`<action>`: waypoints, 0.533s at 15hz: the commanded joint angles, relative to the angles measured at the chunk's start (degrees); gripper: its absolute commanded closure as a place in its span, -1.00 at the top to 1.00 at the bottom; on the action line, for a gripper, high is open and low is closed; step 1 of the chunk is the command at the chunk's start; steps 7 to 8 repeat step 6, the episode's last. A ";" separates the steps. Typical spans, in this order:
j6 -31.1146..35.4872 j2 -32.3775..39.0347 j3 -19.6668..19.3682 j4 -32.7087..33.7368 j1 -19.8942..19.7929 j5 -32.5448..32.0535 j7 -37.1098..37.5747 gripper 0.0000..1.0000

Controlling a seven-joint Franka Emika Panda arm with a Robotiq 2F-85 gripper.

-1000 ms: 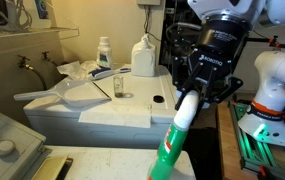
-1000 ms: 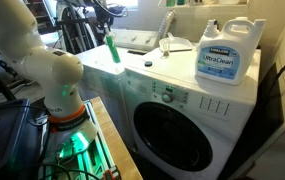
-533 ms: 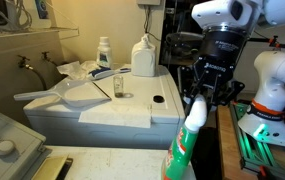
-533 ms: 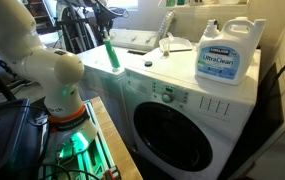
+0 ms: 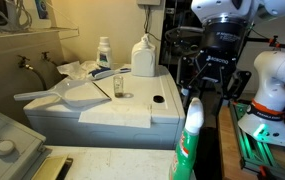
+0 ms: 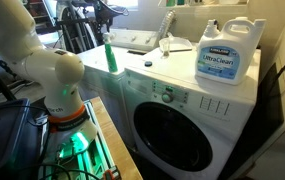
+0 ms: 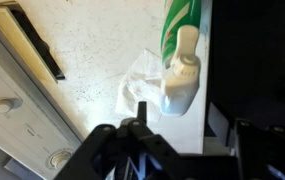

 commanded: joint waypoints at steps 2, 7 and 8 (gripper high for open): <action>-0.18 -8.60 -2.71 1.41 -1.84 1.56 2.00 1.00; 0.45 -9.16 -5.23 4.11 -1.22 2.74 1.90 1.00; 0.45 -9.16 -5.23 4.11 -1.22 2.74 1.90 1.00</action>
